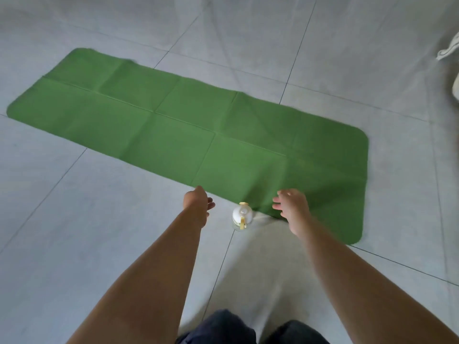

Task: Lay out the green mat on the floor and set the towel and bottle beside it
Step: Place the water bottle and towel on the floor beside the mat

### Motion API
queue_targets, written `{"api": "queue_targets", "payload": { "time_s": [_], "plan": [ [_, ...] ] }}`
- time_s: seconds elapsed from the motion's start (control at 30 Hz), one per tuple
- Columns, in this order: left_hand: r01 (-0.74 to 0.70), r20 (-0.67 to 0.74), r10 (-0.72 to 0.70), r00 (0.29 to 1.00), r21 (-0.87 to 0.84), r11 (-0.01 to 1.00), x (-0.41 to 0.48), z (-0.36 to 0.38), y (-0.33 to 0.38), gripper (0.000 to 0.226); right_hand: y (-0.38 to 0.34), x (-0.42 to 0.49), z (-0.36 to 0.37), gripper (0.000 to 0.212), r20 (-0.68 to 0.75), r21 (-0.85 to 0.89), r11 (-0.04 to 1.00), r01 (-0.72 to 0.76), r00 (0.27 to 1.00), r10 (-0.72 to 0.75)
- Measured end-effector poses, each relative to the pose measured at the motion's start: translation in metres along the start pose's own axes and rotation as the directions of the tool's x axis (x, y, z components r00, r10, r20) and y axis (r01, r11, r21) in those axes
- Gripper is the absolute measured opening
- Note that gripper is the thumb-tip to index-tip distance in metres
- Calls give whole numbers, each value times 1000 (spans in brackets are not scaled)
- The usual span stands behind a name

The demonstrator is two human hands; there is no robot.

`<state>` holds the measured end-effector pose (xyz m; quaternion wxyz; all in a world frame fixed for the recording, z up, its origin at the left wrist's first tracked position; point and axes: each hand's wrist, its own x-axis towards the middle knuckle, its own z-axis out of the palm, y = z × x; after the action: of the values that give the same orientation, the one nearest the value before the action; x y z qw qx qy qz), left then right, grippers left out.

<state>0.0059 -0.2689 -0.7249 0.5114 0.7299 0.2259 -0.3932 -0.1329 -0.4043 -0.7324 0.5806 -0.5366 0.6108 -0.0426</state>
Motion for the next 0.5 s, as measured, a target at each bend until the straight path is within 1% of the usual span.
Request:
{"api": "queue_targets", "payload": {
  "time_s": [0.07, 0.13, 0.3, 0.4, 0.5],
  "plan": [
    [-6, 19, 5, 1000, 34, 999, -52, -3, 31, 21, -40, -44, -22, 21, 36, -46, 998, 41, 999, -39],
    [-24, 37, 22, 999, 56, 998, -104, -6, 65, 24, -86, -88, -47, 18, 44, -52, 997, 60, 997, -58],
    [-138, 106, 126, 986, 120, 983, -241, -13, 170, 26, -205, -198, -124, 24, 6, -71, 991, 111, 994, -111],
    [-221, 200, 191, 961, 140, 965, -323, -18, 222, 25, -263, -267, -169, 23, -45, -59, 984, 167, 985, -169],
    [-297, 329, 229, 916, 173, 939, -393, -28, 250, 19, -302, -331, -201, 27, -99, 15, 976, 218, 971, -216]
  ]
}}
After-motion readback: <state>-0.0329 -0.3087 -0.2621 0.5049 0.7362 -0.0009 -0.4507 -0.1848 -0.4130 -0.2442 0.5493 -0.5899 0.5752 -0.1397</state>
